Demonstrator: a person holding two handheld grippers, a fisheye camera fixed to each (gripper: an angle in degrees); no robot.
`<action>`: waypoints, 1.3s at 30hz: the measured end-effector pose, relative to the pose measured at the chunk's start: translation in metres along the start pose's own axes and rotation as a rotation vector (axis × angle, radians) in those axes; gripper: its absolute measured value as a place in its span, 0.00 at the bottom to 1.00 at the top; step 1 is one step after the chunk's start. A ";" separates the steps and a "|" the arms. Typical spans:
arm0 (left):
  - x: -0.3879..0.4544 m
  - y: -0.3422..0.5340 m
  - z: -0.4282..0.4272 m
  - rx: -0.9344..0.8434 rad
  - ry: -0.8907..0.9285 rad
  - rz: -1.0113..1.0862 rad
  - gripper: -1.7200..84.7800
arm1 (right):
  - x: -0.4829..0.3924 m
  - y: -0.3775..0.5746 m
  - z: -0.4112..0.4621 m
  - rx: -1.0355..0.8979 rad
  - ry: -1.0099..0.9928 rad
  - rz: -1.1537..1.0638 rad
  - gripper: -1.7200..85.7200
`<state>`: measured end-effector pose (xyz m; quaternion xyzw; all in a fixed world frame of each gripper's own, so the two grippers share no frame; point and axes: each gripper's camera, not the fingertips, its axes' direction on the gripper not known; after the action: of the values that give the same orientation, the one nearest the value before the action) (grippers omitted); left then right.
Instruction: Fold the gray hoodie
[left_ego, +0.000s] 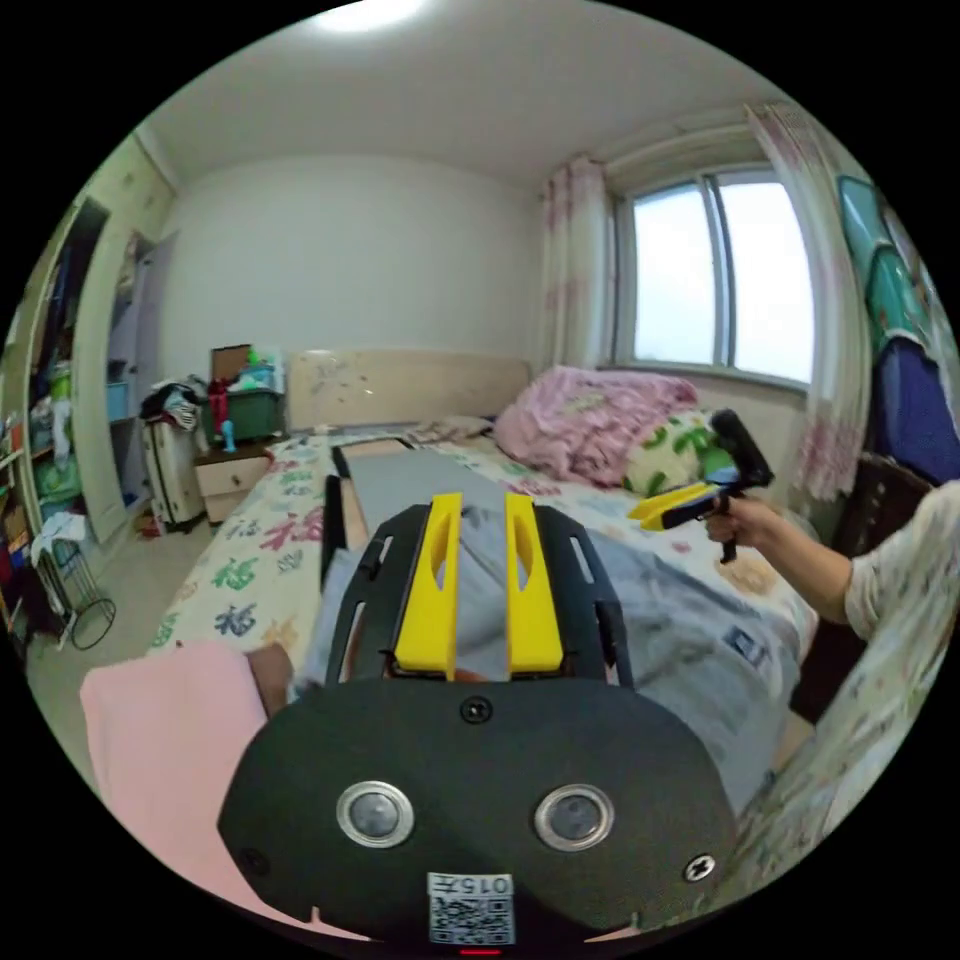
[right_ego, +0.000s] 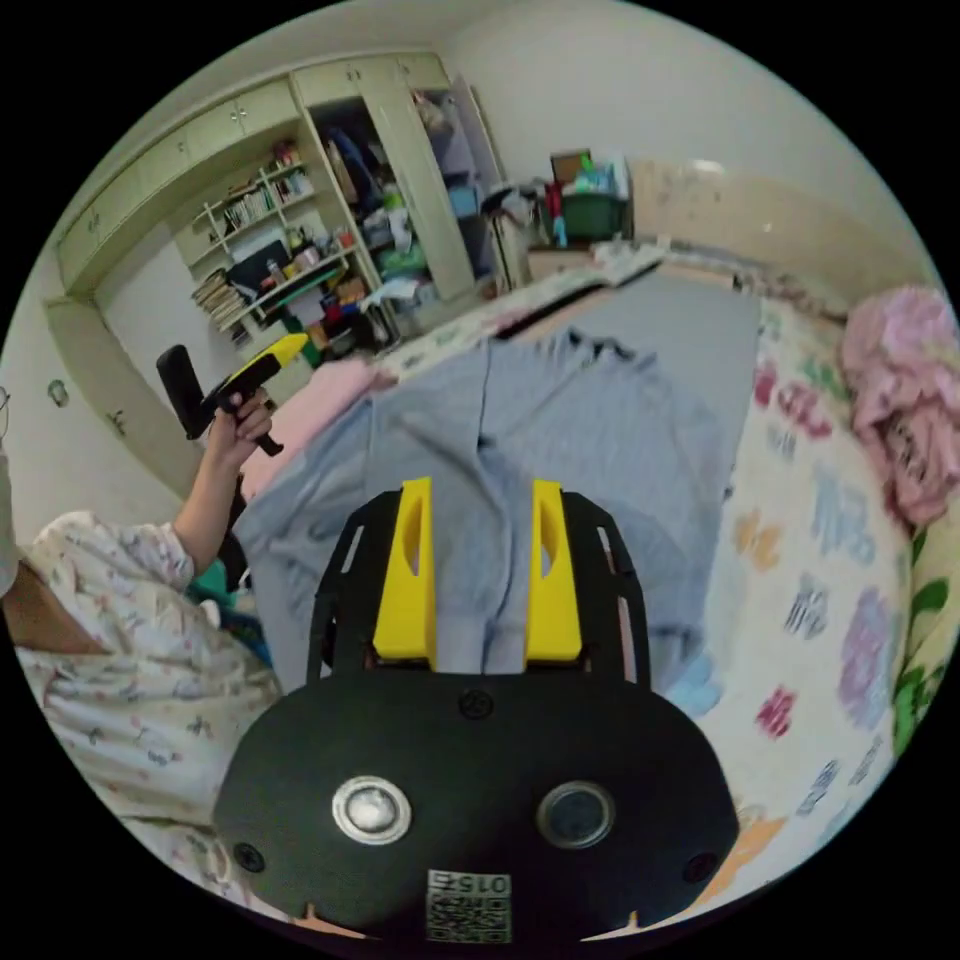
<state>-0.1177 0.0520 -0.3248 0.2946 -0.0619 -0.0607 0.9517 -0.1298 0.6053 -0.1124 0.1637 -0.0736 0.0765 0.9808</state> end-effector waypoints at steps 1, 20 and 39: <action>0.010 0.012 -0.001 -0.021 0.011 0.003 0.10 | 0.007 0.025 0.003 -0.022 -0.023 0.063 0.18; 0.171 0.128 -0.043 0.072 -0.115 0.007 0.21 | -0.113 0.015 -0.026 0.120 -0.478 -0.145 0.08; -0.146 0.167 -0.290 0.063 -0.384 -0.322 0.07 | -0.141 -0.050 0.058 -0.085 0.227 -0.429 0.05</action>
<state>-0.2036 0.3717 -0.4790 0.3132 -0.1956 -0.2643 0.8909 -0.2660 0.5216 -0.0970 0.1243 0.0705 -0.1187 0.9826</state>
